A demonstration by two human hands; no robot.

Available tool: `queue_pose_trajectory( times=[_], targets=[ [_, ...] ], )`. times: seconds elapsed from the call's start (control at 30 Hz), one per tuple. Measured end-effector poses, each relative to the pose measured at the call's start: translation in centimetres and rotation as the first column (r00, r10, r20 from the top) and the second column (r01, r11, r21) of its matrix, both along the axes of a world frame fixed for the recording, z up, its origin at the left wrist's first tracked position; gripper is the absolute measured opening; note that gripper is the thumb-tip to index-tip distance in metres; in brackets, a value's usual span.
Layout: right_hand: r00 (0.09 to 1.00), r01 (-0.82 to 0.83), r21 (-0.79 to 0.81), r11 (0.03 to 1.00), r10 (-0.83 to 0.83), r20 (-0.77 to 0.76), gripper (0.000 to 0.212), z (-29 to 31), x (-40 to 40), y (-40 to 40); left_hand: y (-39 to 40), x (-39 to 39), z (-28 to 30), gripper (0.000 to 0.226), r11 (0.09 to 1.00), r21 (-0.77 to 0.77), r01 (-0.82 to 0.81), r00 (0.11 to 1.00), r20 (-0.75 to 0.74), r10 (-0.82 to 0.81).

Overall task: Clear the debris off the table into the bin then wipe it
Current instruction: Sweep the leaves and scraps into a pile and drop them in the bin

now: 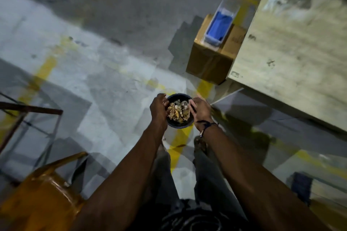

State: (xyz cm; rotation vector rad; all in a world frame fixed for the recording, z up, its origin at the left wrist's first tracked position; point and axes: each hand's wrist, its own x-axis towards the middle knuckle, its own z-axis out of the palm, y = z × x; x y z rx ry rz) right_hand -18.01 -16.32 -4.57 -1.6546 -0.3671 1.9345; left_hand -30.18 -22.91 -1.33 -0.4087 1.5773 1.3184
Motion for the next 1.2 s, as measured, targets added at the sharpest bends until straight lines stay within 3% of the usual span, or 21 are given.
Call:
queue_pose_trajectory(
  times=[0.27, 0.57, 0.93, 1.2],
  targets=[
    [0.985, -0.109, 0.225, 0.968, 0.075, 0.153, 0.045, 5.7, -0.1, -2.7, -1.2, 0.4, 9.5, 0.025, 0.996, 0.087, 0.024, 1.000, -0.011, -0.023],
    [0.964, -0.200, 0.350, 0.915, 0.119, 0.238, 0.034, 8.8, -1.0, -4.8, -1.8, 0.1, 13.2, 0.026, 0.984, 0.163, 0.068, 0.997, -0.034, -0.064],
    [0.984, -0.028, 0.395, 0.918, -0.043, 0.171, 0.038, 13.1, 2.2, -3.3, -1.0, 2.2, 13.4, 0.037, 0.952, 0.161, 0.261, 0.964, -0.096, -0.249],
    [0.983, 0.169, 0.449, 0.877, -0.180, -0.017, 0.041, 18.0, 10.2, -1.3, 2.1, 10.3, 16.0, 0.015, 0.826, 0.219, 0.519, 0.850, -0.237, -0.471]
  ],
)
